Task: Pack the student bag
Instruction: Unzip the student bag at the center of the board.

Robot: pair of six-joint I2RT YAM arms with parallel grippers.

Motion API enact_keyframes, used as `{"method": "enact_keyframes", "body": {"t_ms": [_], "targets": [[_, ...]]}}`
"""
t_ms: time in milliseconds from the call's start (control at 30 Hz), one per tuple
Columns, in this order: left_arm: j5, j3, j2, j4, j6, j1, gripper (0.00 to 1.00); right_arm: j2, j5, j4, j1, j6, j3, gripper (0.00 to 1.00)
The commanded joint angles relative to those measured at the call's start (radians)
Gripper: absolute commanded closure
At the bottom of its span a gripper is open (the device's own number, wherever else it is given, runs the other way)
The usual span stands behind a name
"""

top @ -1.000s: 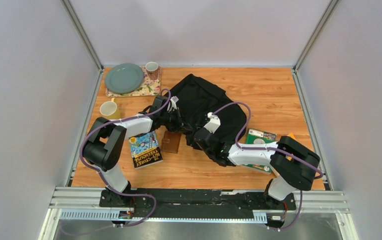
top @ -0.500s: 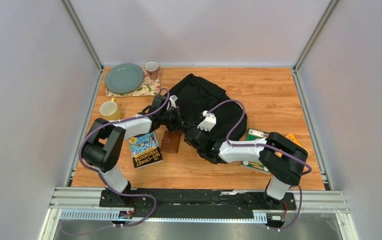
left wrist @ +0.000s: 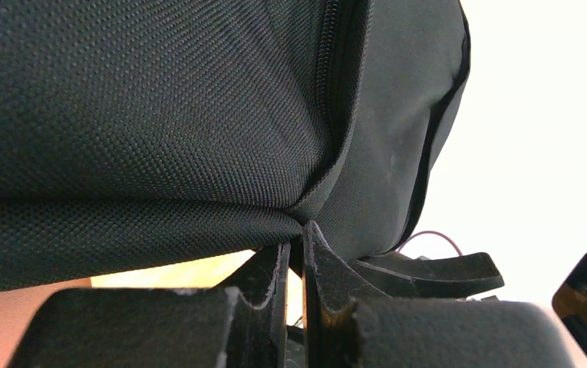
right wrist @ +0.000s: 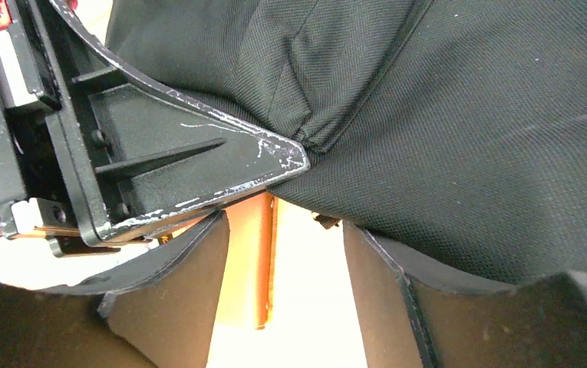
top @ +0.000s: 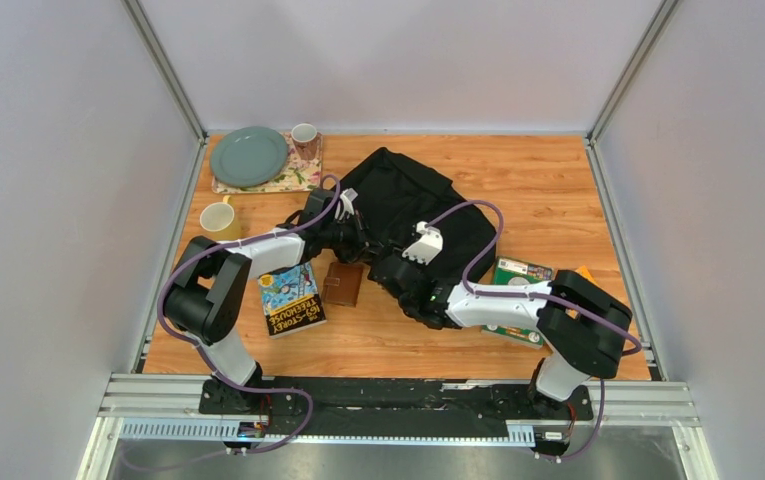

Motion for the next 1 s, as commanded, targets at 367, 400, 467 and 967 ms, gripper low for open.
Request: {"method": "enact_keyframes", "body": {"t_ms": [367, 400, 467, 967], "targets": [[0.081, 0.044, -0.068, -0.056, 0.037, -0.007, 1.0, 0.03, 0.222, -0.108, -0.023, 0.003, 0.049, 0.58], [0.083, 0.044, -0.068, -0.056, 0.042, -0.007, 1.0, 0.041, 0.222, -0.111, -0.023, -0.008, 0.053, 0.59], [0.087, 0.046, -0.067, -0.056, 0.043, -0.007, 1.0, 0.055, 0.225, -0.122, -0.023, -0.009, 0.066, 0.6], [0.089, 0.051, -0.065, -0.091, 0.089, -0.007, 1.0, 0.081, 0.288, -0.213, -0.029, -0.109, 0.129, 1.0]]}}
